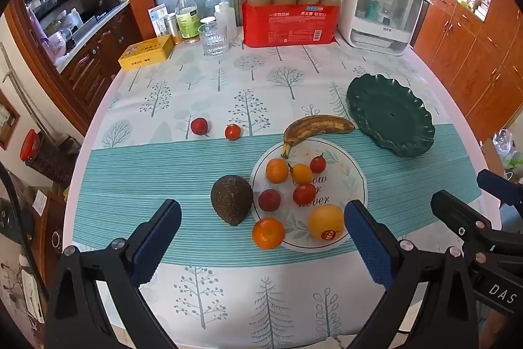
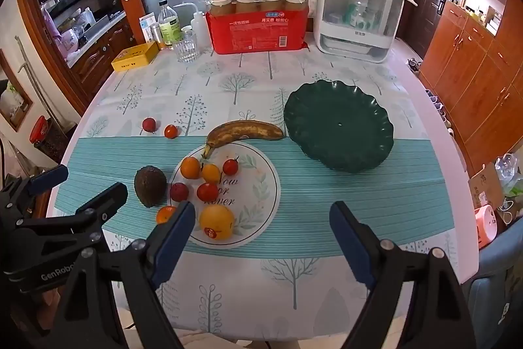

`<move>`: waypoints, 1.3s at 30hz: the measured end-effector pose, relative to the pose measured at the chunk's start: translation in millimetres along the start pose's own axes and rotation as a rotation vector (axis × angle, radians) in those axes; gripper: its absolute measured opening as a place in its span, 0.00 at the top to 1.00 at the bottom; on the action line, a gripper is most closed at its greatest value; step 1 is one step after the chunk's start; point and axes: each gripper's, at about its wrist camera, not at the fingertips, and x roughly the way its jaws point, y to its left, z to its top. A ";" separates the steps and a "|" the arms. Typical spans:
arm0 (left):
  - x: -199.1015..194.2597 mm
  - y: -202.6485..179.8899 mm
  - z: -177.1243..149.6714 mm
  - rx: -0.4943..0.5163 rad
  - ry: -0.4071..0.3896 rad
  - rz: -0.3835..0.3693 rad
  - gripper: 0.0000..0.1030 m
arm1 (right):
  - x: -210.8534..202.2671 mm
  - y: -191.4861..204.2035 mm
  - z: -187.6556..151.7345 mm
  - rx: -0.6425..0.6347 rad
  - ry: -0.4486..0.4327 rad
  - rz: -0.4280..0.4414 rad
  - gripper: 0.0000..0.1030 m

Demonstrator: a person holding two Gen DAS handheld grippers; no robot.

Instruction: Organize fruits

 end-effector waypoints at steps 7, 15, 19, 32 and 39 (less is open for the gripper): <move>1.3 3.6 0.3 -0.025 -0.003 -0.003 0.04 | 1.5 -0.1 0.0 -0.001 0.004 0.000 0.18; 3.7 4.6 2.8 -0.024 0.003 -0.009 0.04 | 1.2 3.7 -1.4 -0.005 0.006 0.001 0.18; 3.9 3.4 2.1 -0.022 0.002 -0.017 0.04 | 5.6 1.3 1.4 -0.004 0.015 0.008 0.18; 6.4 8.8 1.6 -0.030 0.013 -0.051 0.05 | 11.9 4.5 0.3 0.005 0.042 0.024 0.18; 5.5 12.4 -1.2 -0.021 0.005 -0.042 0.05 | 12.5 9.6 -1.1 0.001 0.046 0.024 0.18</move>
